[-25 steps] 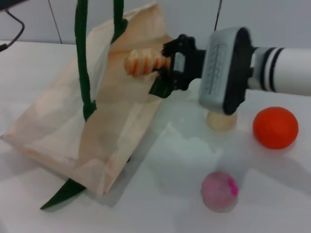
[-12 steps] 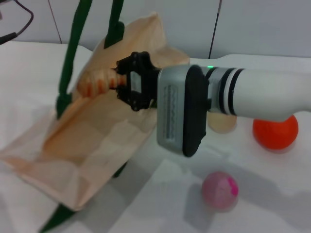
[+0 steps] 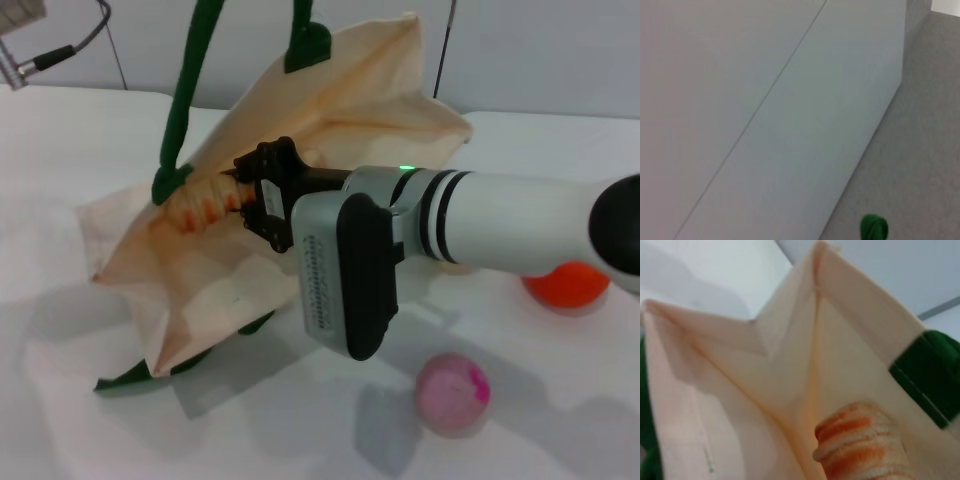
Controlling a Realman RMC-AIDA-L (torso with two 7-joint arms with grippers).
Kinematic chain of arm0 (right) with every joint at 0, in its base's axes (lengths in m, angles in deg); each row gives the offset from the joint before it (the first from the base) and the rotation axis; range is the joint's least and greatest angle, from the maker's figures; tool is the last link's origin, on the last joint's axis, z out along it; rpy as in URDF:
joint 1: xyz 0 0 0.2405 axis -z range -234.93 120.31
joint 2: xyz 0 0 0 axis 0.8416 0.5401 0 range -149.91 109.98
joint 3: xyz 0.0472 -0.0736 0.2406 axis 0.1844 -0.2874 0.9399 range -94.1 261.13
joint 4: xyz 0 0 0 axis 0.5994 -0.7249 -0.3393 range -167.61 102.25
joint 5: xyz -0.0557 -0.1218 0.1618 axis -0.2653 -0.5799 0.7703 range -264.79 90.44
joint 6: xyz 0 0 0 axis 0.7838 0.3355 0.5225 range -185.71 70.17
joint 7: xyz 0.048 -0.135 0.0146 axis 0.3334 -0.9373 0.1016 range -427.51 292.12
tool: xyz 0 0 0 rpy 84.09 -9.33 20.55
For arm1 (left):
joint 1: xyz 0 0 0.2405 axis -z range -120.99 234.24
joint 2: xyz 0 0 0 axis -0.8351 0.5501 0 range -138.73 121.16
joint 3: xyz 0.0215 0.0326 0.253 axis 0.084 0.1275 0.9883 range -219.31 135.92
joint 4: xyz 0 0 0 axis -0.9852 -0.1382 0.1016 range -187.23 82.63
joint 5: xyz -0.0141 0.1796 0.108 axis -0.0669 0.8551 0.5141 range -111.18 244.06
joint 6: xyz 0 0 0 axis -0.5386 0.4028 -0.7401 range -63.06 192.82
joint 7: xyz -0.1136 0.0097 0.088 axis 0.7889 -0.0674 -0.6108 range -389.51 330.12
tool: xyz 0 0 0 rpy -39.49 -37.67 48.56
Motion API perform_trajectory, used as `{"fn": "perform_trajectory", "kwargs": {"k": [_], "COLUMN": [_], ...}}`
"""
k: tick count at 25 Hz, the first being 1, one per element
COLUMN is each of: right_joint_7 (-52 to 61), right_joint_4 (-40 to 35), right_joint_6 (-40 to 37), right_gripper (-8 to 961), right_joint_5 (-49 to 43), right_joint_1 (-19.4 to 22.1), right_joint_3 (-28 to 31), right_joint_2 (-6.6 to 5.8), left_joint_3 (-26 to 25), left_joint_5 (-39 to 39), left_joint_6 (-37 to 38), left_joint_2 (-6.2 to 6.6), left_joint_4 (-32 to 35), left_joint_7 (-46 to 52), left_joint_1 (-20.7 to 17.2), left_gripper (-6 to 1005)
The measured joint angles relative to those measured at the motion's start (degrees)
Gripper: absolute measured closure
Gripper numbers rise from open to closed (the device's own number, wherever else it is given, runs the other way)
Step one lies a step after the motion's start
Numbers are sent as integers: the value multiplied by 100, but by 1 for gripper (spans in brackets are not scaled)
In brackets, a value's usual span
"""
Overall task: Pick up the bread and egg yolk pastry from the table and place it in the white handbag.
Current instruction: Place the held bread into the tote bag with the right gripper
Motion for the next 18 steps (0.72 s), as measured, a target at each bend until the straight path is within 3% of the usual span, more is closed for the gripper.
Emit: {"fn": "perform_trajectory", "kwargs": {"k": [6, 18], "right_joint_7": [135, 206], "right_joint_4": [304, 1022], "right_joint_6": [-782, -1290], "right_gripper": [712, 639], "right_joint_5": [152, 1994], "right_joint_1": [-204, -741], "right_joint_3": [-264, -222], "right_joint_2": [21, 2], "left_joint_3": [0, -68], "left_joint_5": [-2, -311], "left_joint_6": [-72, -291], "left_joint_2": [-122, -77], "left_joint_4": [-111, -150], "left_joint_7": [0, 142], "left_joint_1": [97, -15], "left_gripper": [899, 899]}}
